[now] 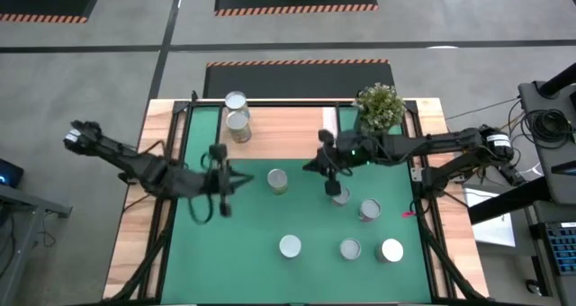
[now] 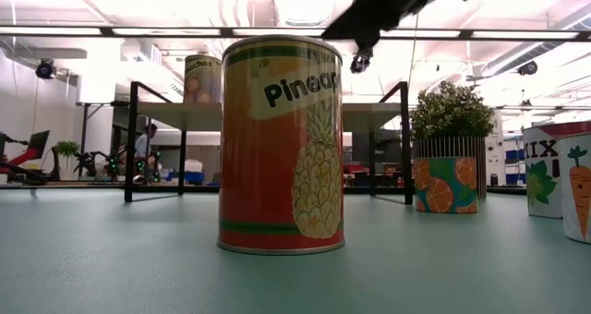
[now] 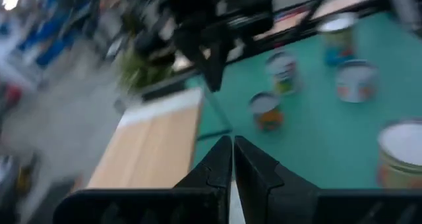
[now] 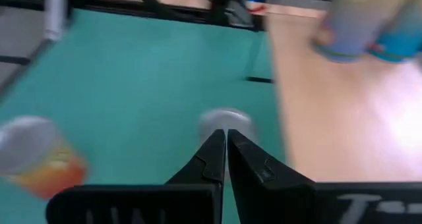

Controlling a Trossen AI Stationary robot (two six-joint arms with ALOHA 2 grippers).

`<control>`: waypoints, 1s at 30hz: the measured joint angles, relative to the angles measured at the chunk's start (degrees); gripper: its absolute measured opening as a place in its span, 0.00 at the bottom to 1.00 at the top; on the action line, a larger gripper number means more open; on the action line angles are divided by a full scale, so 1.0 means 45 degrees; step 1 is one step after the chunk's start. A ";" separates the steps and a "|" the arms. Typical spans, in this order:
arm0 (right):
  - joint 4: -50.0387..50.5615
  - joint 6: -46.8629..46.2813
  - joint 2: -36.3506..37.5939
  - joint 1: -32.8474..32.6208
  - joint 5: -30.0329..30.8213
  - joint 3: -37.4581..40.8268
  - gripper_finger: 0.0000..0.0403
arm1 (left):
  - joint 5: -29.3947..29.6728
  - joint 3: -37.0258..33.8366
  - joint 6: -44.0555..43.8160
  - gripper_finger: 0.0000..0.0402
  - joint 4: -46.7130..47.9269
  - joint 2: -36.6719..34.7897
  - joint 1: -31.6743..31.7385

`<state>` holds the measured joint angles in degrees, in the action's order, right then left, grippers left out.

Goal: Pick and place cans onto a shelf
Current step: Put the canned pineapple on the shelf

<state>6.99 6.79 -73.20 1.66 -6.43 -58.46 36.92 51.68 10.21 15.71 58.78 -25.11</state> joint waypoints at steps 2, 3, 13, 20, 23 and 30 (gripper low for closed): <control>0.0477 -0.0669 0.0014 -0.0668 0.0088 -0.0365 0.02 | 0.0006 -0.0040 0.0699 0.00 -0.0381 -0.0142 -0.0517; 0.0751 -0.1005 0.0018 -0.0972 0.0130 -0.0560 0.02 | 0.0025 -0.0033 0.0934 0.00 -0.0553 -0.0238 -0.0673; 0.4091 -0.4880 -0.0011 -0.3661 0.1534 -0.2488 0.02 | 0.0211 -0.0030 0.1533 0.00 -0.0721 -0.1527 -0.0838; 0.7703 -0.8567 -0.0011 -0.3989 0.1582 -0.2906 0.02 | 0.1651 -0.0020 0.1471 0.00 -0.0720 -0.1865 -0.0838; 0.9225 -0.9226 -0.0011 -0.3979 0.1943 -0.2614 0.02 | 0.1685 -0.0020 0.1367 0.00 -0.0722 -0.1844 -0.0838; 1.0477 -0.8598 -0.0006 -0.3941 0.3884 -0.1558 0.02 | 0.2171 -0.0020 0.0801 0.00 -0.0599 -0.1912 -0.0843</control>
<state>54.13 -31.90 -73.23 -16.08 11.05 -65.48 46.68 51.59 13.81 13.02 50.17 -28.91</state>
